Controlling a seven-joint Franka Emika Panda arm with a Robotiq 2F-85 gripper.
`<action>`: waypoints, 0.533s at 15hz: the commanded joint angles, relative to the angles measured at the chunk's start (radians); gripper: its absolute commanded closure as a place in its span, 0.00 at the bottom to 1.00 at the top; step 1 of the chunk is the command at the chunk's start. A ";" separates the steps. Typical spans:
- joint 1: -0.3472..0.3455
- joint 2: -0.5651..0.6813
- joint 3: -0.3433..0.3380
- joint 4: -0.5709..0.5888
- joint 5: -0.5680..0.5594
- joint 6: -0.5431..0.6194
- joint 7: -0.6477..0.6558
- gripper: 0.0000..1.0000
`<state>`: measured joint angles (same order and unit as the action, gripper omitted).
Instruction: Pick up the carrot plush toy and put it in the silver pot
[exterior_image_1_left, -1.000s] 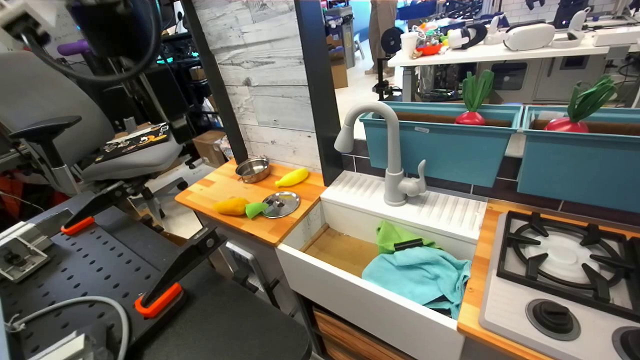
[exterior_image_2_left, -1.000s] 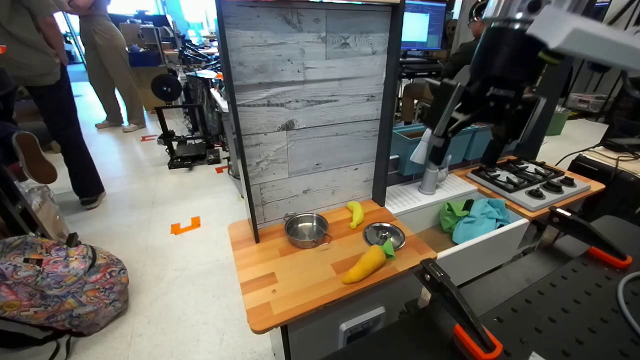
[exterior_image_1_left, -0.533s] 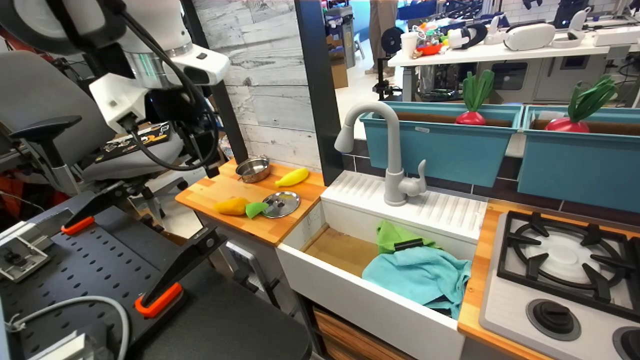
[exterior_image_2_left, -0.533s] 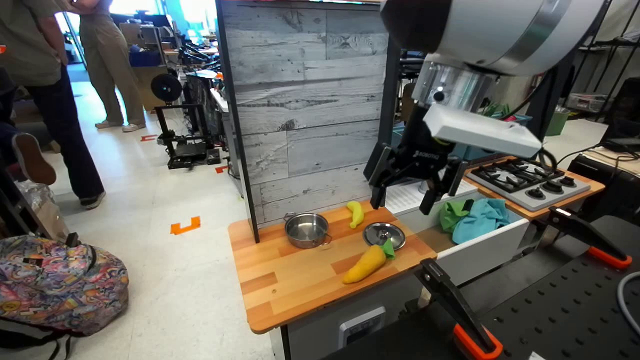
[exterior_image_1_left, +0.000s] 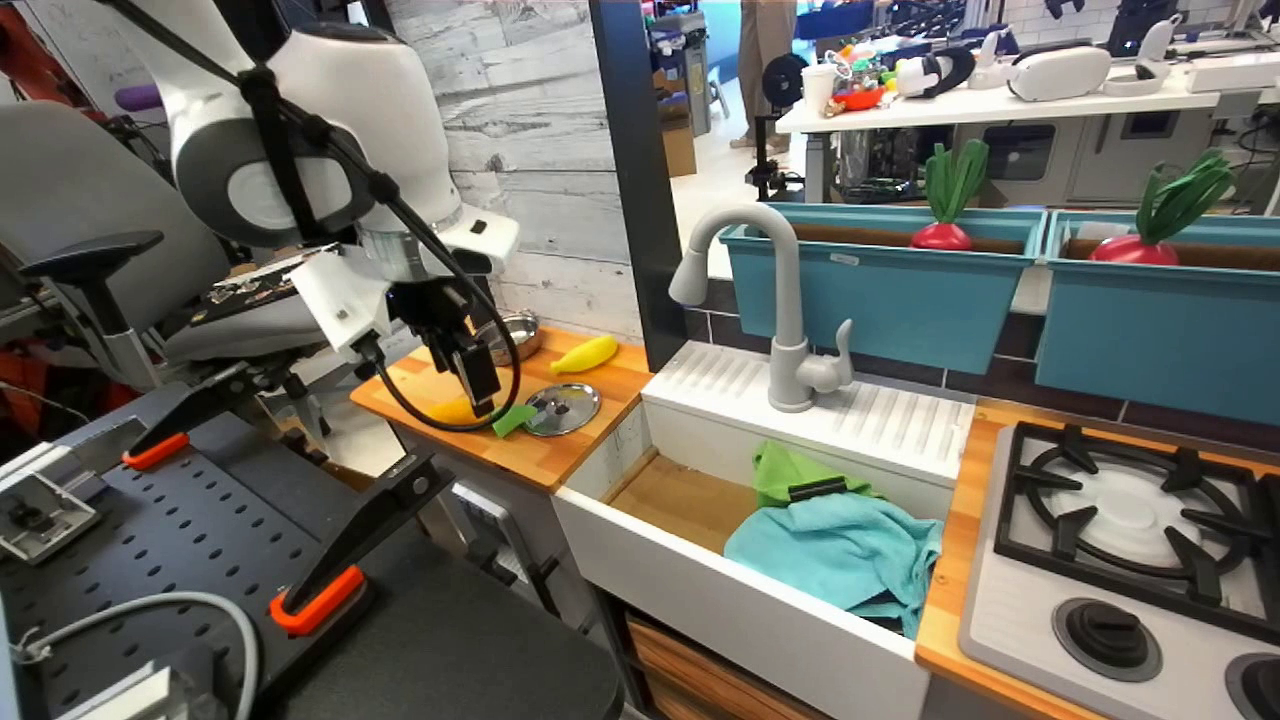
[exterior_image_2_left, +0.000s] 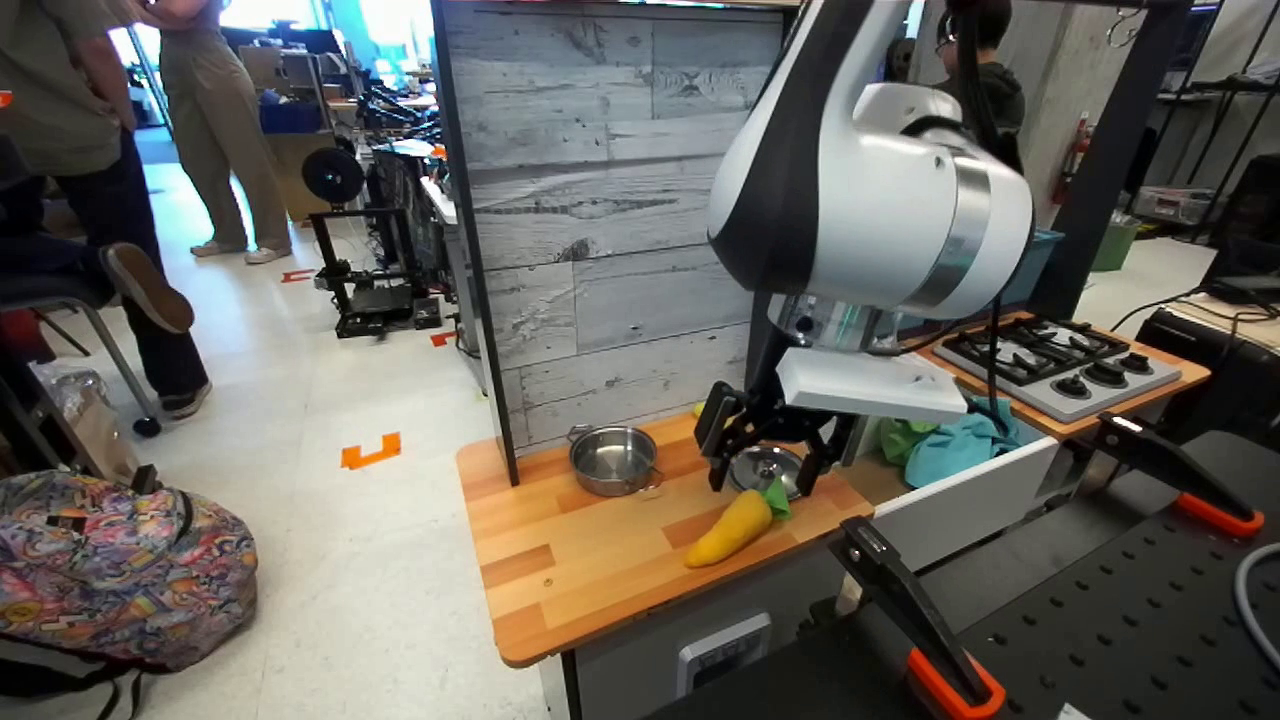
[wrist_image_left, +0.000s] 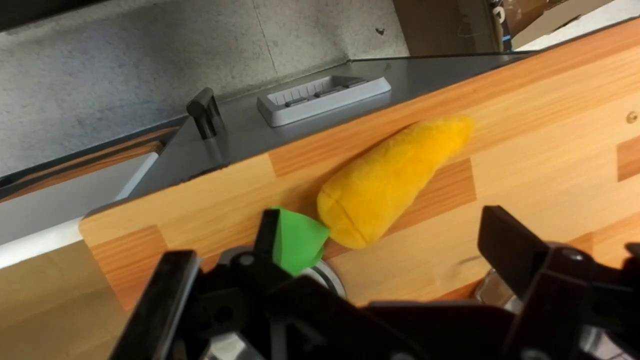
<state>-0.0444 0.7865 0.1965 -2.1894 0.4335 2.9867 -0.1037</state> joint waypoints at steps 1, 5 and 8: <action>0.014 0.090 -0.012 0.074 -0.092 0.026 0.074 0.00; 0.026 0.132 -0.023 0.119 -0.147 0.014 0.110 0.26; 0.022 0.135 -0.018 0.128 -0.168 -0.006 0.119 0.50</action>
<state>-0.0344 0.9060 0.1880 -2.0856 0.3080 2.9869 -0.0218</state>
